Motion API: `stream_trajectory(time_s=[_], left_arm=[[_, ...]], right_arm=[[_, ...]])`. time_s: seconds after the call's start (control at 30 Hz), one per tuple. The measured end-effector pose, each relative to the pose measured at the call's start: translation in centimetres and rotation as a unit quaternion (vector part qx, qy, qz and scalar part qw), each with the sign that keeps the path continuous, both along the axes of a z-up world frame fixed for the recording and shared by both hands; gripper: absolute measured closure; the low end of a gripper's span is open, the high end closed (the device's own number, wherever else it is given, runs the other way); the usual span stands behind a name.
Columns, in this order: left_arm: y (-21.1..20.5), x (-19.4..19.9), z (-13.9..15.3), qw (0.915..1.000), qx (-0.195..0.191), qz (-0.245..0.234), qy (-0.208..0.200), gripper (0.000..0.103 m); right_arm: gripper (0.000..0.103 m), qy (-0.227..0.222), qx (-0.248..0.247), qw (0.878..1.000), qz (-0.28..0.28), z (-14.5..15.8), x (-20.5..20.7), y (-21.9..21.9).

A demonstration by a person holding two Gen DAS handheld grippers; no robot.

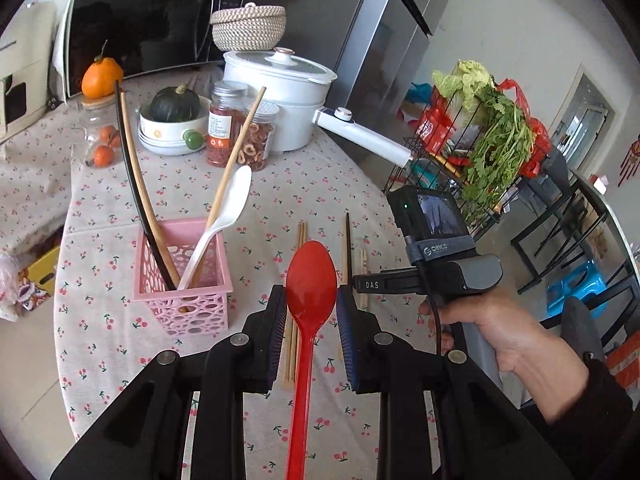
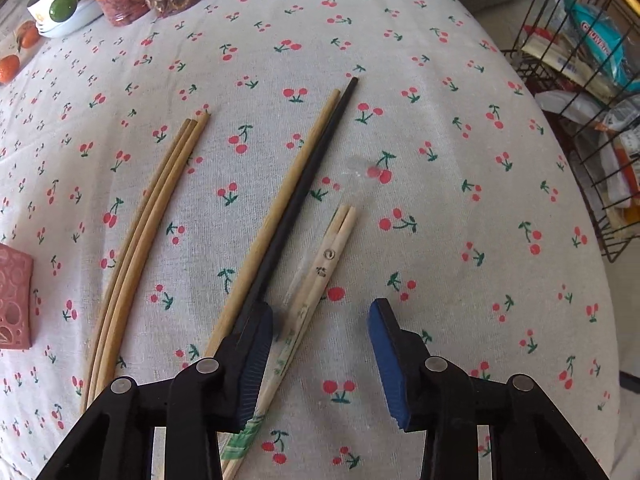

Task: Organize utensils
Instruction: 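Lift the red spoon with the left tool while the right tool grasps the paper-wrapped chopstick, then drop the red spoon into the pink basket with the left tool while the right tool lifts the wrapped chopstick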

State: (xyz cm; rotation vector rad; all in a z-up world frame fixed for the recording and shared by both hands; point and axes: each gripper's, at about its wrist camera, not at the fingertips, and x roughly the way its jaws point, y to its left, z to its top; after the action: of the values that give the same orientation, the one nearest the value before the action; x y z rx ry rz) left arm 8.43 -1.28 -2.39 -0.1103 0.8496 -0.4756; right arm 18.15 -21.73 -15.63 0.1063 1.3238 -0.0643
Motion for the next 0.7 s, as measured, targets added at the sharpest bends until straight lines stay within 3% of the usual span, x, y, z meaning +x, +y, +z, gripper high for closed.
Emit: stream_trajectory(time_s=[0.03, 0.07, 0.2, 0.3, 0.5, 0.7], left_arm=[[0.3, -0.1, 0.1, 1.0000, -0.002, 0.002, -0.002, 0.076], [0.7, -0.2, 0.2, 1.0000, -0.003, 0.004, -0.005, 0.076], [2.3, -0.5, 0.9, 0.9996, -0.009, 0.013, -0.022, 0.076], [3.6, -0.6, 1.4, 0.9989, -0.024, 0.020, -0.036, 0.076], [5.5, -1.1, 3.8, 0.9934, -0.059, 0.042, -0.089, 0.076], [5.9, -1.7, 7.2, 0.9728, -0.072, 0.068, -0.209, 0.076]], right_arm=[[0.068, 0.001, 0.000, 1.000, 0.004, 0.0, -0.2, 0.1], [0.085, 0.000, 0.001, 1.000, 0.006, 0.1, -0.4, 0.2], [0.098, -0.011, 0.044, 0.999, -0.004, 0.3, -1.3, -0.8], [0.098, -0.040, 0.067, 0.997, -0.003, 1.4, -2.1, -1.7], [0.098, -0.146, 0.099, 0.984, 0.006, 6.9, -5.8, -2.4], [0.098, -0.261, 0.128, 0.957, 0.009, 12.3, -9.2, -2.1]])
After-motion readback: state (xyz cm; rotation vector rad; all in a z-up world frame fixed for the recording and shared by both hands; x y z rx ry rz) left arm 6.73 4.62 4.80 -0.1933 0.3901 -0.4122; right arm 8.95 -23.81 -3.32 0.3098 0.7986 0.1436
